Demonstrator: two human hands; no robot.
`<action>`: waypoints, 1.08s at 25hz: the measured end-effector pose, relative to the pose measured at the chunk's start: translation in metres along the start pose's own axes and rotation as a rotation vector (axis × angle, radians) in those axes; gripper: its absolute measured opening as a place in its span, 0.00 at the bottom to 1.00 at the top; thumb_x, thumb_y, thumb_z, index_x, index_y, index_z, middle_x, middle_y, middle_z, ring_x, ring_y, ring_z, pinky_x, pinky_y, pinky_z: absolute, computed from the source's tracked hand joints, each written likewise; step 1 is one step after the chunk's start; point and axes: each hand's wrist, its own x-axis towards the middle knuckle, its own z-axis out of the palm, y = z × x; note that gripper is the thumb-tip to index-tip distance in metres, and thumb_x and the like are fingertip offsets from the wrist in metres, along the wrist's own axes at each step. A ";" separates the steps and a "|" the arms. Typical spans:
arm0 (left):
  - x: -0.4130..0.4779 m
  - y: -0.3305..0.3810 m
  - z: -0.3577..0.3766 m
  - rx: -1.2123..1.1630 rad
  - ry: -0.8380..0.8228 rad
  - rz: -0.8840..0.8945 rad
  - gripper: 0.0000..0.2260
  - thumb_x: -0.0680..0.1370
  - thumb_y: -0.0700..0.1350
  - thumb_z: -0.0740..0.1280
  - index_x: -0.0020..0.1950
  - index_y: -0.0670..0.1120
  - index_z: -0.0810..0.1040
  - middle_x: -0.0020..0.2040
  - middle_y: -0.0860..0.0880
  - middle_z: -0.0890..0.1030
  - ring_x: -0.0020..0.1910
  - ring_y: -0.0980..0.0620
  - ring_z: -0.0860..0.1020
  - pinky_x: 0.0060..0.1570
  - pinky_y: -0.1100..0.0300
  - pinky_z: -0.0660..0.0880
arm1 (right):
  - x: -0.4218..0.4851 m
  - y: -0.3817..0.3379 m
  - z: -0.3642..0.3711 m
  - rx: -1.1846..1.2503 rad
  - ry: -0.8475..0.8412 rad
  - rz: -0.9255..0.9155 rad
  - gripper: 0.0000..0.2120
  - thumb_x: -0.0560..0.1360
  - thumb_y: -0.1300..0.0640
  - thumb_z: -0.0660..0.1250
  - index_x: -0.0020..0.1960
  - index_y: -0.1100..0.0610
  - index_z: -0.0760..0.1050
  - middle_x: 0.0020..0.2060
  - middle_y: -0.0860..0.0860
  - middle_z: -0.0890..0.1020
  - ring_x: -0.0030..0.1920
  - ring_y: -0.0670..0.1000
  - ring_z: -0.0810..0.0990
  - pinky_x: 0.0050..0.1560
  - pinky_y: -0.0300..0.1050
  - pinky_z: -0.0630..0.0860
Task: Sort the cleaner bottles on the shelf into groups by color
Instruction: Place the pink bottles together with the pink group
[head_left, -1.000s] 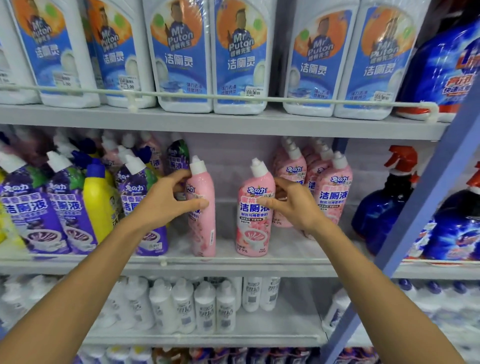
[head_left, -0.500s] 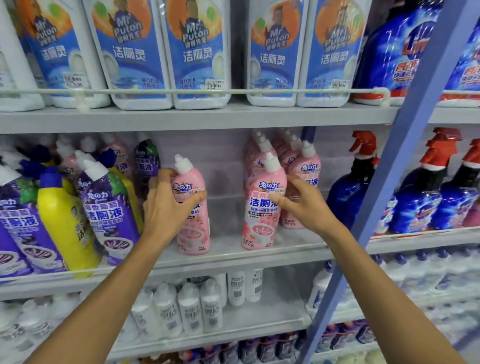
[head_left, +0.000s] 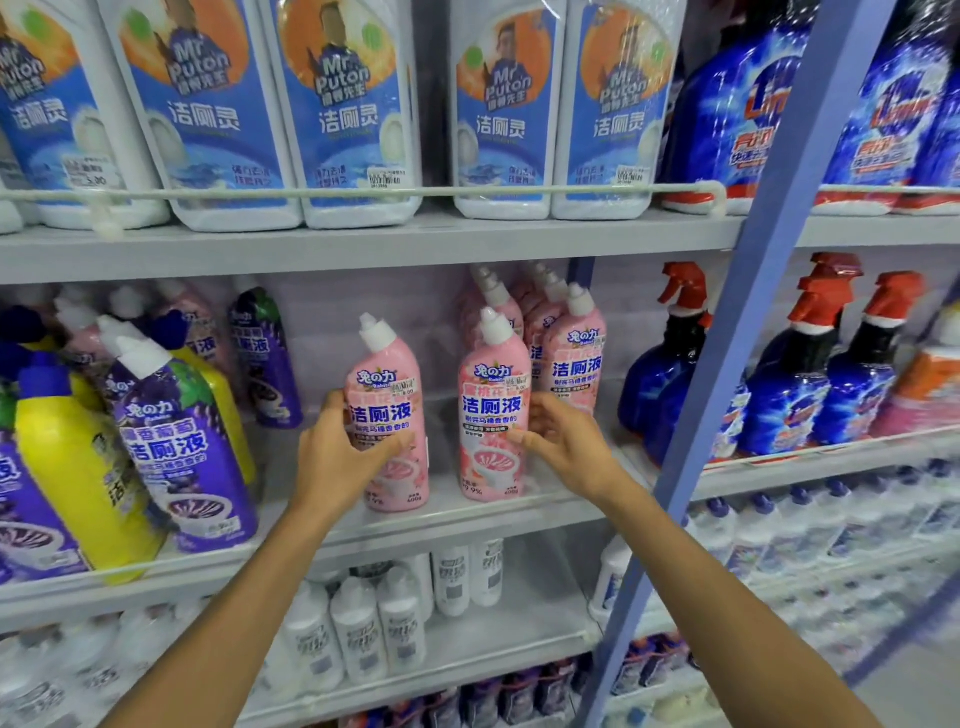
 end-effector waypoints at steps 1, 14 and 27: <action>-0.001 0.003 0.008 -0.019 -0.011 0.012 0.28 0.66 0.54 0.82 0.59 0.49 0.74 0.52 0.53 0.84 0.47 0.54 0.82 0.48 0.58 0.79 | -0.004 0.000 -0.009 -0.017 0.000 -0.015 0.18 0.76 0.54 0.74 0.63 0.57 0.76 0.55 0.46 0.85 0.55 0.44 0.84 0.56 0.44 0.82; 0.002 0.035 0.135 -0.155 -0.041 0.082 0.27 0.67 0.53 0.81 0.61 0.54 0.72 0.54 0.52 0.85 0.49 0.49 0.84 0.48 0.49 0.82 | -0.048 0.033 -0.019 -0.228 0.469 0.174 0.36 0.77 0.38 0.68 0.78 0.49 0.60 0.69 0.46 0.74 0.69 0.47 0.73 0.66 0.52 0.75; 0.019 0.021 0.147 -0.069 0.041 0.056 0.25 0.66 0.46 0.83 0.59 0.46 0.78 0.52 0.47 0.86 0.47 0.47 0.84 0.48 0.49 0.82 | -0.025 0.040 -0.035 -0.279 0.373 0.218 0.30 0.71 0.51 0.78 0.66 0.46 0.65 0.58 0.44 0.81 0.56 0.45 0.81 0.58 0.49 0.80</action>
